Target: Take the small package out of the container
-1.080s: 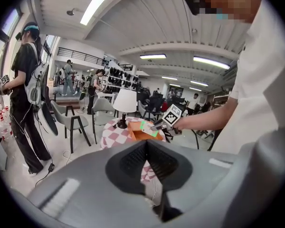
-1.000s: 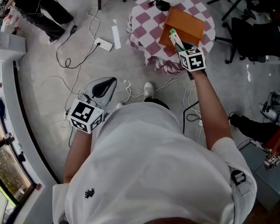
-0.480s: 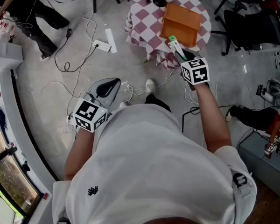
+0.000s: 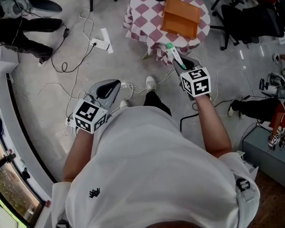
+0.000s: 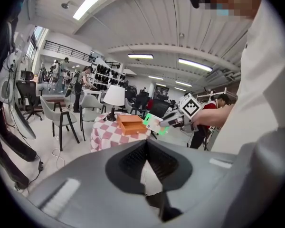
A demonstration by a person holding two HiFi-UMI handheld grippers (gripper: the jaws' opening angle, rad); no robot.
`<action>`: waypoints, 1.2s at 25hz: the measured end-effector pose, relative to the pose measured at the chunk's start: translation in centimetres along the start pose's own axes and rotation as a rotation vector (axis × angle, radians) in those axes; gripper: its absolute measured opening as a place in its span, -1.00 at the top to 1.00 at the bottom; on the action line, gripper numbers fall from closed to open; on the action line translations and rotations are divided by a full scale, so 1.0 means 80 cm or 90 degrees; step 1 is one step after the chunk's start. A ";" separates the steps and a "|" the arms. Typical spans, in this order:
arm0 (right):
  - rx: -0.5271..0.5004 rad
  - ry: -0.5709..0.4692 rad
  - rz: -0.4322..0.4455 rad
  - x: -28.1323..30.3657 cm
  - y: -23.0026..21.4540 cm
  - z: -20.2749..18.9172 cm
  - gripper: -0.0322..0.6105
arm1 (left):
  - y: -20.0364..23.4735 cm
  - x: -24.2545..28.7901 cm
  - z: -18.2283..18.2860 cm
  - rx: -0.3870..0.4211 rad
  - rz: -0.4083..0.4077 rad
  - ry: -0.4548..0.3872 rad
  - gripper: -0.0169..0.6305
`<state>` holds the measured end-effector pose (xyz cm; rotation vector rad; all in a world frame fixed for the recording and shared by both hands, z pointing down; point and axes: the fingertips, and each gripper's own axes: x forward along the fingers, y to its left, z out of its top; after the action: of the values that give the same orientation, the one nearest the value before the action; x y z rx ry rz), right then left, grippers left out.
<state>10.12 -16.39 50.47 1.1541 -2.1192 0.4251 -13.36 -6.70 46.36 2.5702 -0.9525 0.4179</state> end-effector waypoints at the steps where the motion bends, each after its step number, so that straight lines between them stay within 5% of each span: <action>1: 0.002 0.000 0.001 -0.005 0.006 -0.003 0.61 | -0.002 -0.002 -0.002 0.000 -0.002 0.000 0.78; 30: 0.008 -0.018 0.012 -0.063 0.067 -0.026 0.62 | -0.031 -0.041 -0.031 0.003 -0.004 -0.009 0.78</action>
<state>8.43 -9.17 48.68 1.1540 -2.1566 0.4332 -14.48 -2.03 46.67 2.5832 -0.9483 0.4015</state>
